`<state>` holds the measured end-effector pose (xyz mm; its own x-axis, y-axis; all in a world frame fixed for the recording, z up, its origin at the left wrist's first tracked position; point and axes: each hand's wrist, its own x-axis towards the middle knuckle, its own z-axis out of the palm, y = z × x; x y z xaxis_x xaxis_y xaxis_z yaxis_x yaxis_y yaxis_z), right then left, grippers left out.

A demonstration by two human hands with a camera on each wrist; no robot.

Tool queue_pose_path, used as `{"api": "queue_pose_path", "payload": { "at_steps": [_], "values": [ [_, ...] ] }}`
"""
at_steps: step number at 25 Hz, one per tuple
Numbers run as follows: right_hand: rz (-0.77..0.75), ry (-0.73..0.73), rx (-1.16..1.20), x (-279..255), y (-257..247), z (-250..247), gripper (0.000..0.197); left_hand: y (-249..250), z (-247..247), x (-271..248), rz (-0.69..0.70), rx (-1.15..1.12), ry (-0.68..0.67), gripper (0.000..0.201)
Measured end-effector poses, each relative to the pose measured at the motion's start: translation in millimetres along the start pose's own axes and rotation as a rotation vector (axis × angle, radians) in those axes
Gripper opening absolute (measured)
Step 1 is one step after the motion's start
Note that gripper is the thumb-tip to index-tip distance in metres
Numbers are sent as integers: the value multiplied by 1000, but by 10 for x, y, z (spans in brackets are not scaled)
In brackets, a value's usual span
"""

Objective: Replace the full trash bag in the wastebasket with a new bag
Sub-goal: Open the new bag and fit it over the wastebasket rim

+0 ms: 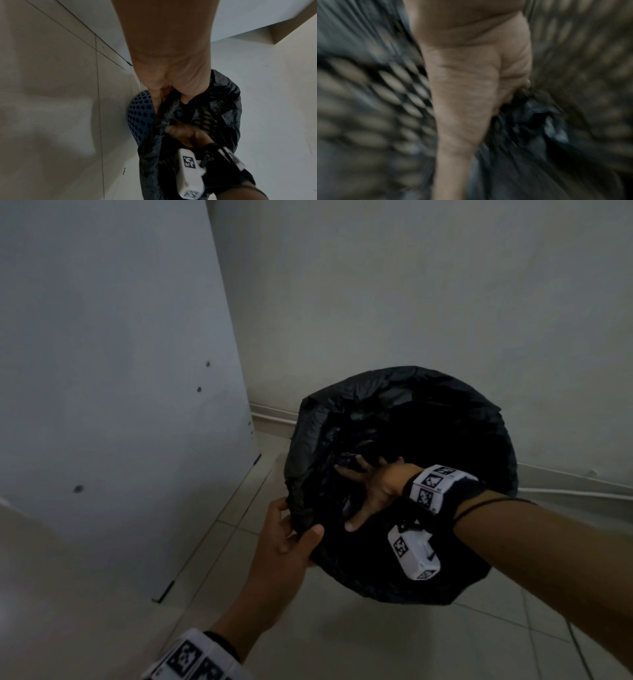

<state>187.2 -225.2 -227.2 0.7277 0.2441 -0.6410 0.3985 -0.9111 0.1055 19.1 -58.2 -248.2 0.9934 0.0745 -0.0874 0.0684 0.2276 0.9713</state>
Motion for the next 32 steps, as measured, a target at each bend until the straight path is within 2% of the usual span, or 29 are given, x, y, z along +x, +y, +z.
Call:
{"api": "queue_pose_path", "payload": {
  "at_steps": [3,5,7,9,10,11,12,15,16,17,18,20,21,22,25,28,32],
  "values": [
    [-36,-112,-22,-292,71,-110,122,-1,-37,46,21,8,31,36],
    [-104,-150,-24,-508,96,-21,103,31,-53,82,21,-3,51,36],
    [-205,-118,-25,-690,80,154,82,49,-77,124,18,-27,74,34],
    [-254,-13,23,-763,100,307,74,62,-79,155,13,-57,105,36],
    [-270,88,86,-811,136,347,76,65,-74,169,9,-69,119,39],
    [-274,253,199,-892,187,353,78,76,-57,183,4,-83,134,42],
    [-265,457,353,-970,244,359,71,90,-54,198,-7,-104,154,43],
    [-181,1077,801,-1329,412,497,31,167,-37,269,-22,-160,202,42],
    [-118,1164,959,-1434,427,562,28,201,-43,299,-27,-171,212,42],
    [-44,1142,1153,-1467,438,640,31,238,-53,332,-37,-185,222,41],
    [17,1023,1379,-1469,417,703,38,272,-52,364,-47,-196,233,41],
    [65,640,1839,-1377,321,742,43,319,-30,414,-60,-209,253,39],
    [45,493,2013,-1330,257,733,38,343,11,421,-69,-209,253,38],
    [16,410,2134,-1293,182,698,30,369,49,421,-74,-210,250,38],
    [-36,418,2333,-1219,5,628,18,419,120,417,-71,-214,263,41],
    [-85,496,2361,-1173,-61,612,23,431,157,339,-86,-257,287,40],
    [-185,562,2422,-1188,-269,593,23,275,494,118,-302,-250,138,28]
  ]
}}
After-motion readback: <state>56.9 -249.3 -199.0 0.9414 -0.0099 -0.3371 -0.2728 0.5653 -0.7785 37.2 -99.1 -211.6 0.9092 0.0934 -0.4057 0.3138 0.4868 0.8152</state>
